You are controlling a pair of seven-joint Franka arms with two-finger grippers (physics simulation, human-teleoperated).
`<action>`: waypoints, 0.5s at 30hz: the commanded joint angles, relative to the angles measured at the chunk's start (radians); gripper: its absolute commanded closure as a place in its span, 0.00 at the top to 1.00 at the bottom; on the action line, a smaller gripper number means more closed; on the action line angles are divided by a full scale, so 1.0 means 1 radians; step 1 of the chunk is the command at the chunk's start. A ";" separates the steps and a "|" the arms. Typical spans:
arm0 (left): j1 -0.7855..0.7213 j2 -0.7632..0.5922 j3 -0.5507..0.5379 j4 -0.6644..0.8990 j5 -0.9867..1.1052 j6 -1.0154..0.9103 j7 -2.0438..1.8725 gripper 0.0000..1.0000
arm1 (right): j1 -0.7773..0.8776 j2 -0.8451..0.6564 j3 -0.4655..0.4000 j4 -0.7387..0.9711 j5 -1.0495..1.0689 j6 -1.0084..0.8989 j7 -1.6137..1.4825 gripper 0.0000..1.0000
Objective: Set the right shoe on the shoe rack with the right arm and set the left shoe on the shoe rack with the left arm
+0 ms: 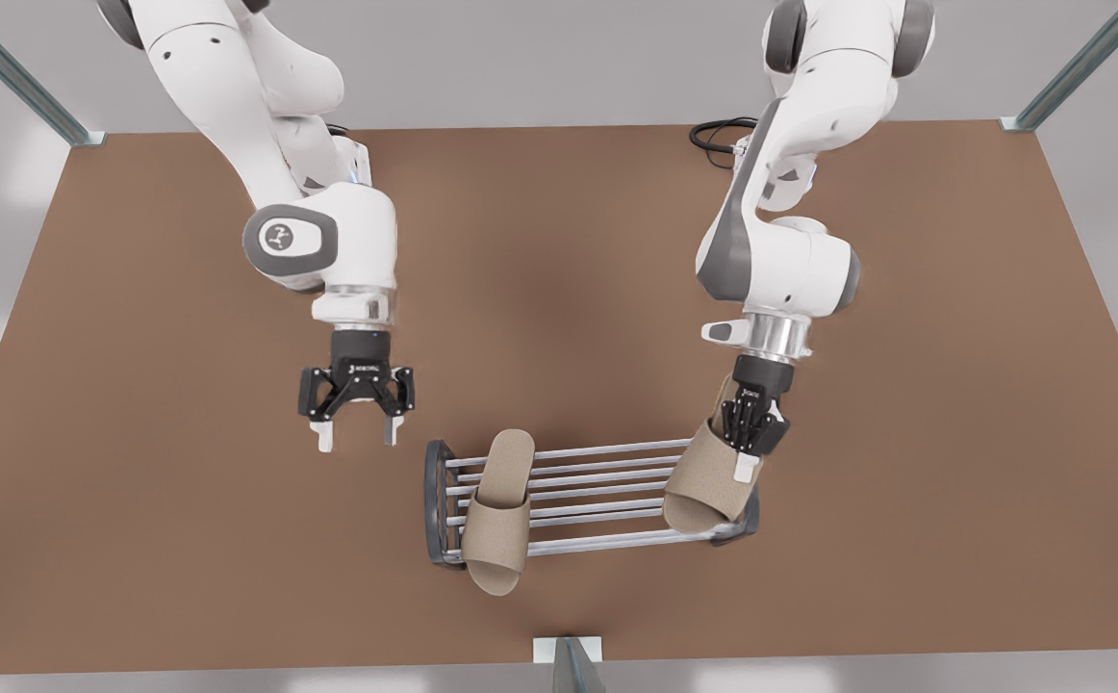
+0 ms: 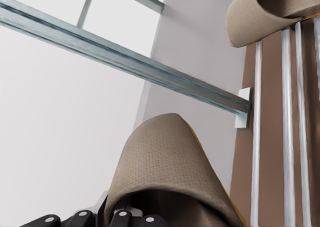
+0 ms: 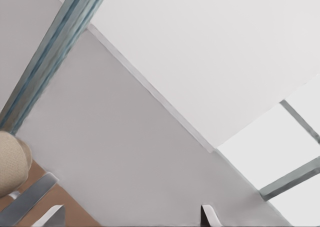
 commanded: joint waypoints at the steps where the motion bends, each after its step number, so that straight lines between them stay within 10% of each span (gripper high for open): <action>1: -0.053 0.004 0.041 0.006 0.335 0.051 0.010 0.22 | -0.013 0.002 -0.075 0.131 1.026 -0.424 -0.590 1.00; 5: -0.216 0.117 0.196 0.049 0.195 0.057 -0.003 0.22 | 0.084 -0.043 -0.572 0.214 1.385 -0.993 -0.986 1.00; 15: -0.466 0.358 0.457 0.153 0.048 0.131 -0.233 0.22 | 0.105 0.040 -0.527 0.317 1.458 -0.966 -1.002 1.00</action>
